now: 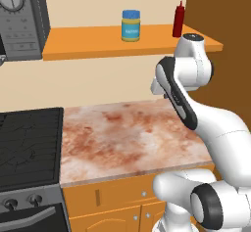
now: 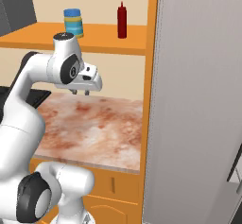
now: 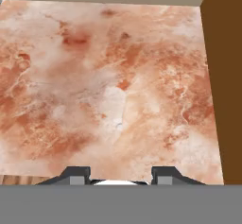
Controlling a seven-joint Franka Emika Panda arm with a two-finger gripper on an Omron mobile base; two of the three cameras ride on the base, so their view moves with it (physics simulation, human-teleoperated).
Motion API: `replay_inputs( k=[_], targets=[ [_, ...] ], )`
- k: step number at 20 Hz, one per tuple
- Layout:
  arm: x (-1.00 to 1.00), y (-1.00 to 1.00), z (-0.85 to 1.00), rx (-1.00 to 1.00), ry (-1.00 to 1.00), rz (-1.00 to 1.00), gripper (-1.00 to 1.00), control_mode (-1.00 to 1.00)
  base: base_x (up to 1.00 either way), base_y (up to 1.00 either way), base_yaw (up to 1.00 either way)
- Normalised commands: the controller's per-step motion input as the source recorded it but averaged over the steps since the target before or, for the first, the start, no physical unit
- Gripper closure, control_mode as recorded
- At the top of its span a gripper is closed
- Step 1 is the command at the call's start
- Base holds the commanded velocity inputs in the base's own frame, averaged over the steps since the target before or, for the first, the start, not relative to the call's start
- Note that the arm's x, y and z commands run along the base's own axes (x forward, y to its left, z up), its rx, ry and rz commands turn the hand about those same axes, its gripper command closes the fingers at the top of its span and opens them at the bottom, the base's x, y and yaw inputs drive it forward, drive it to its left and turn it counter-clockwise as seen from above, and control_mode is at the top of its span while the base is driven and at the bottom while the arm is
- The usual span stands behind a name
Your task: Move the mayonnaise and ketchup from the cabinet to the dining counter.
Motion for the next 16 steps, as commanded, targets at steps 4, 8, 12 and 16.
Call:
replay_inputs(
  k=[4, 8, 12, 16],
  targets=[
    [-0.1, 0.0, -0.02, 0.0, -0.06, 0.0, -1.0, -1.0, 0.0, 0.0, 0.0],
    [-0.29, -0.04, 0.17, 0.0, -0.32, 0.0, -1.0, -1.0, 0.0, 0.0, 0.0],
    [-0.22, -0.02, 0.53, 0.0, -0.38, 0.0, -1.0, -1.0, 0.0, 0.0, 0.0],
    [-0.1, 0.02, 0.64, 0.0, -0.38, 0.0, -1.0, -1.0, 0.0, 0.0, 0.0]
  ],
)
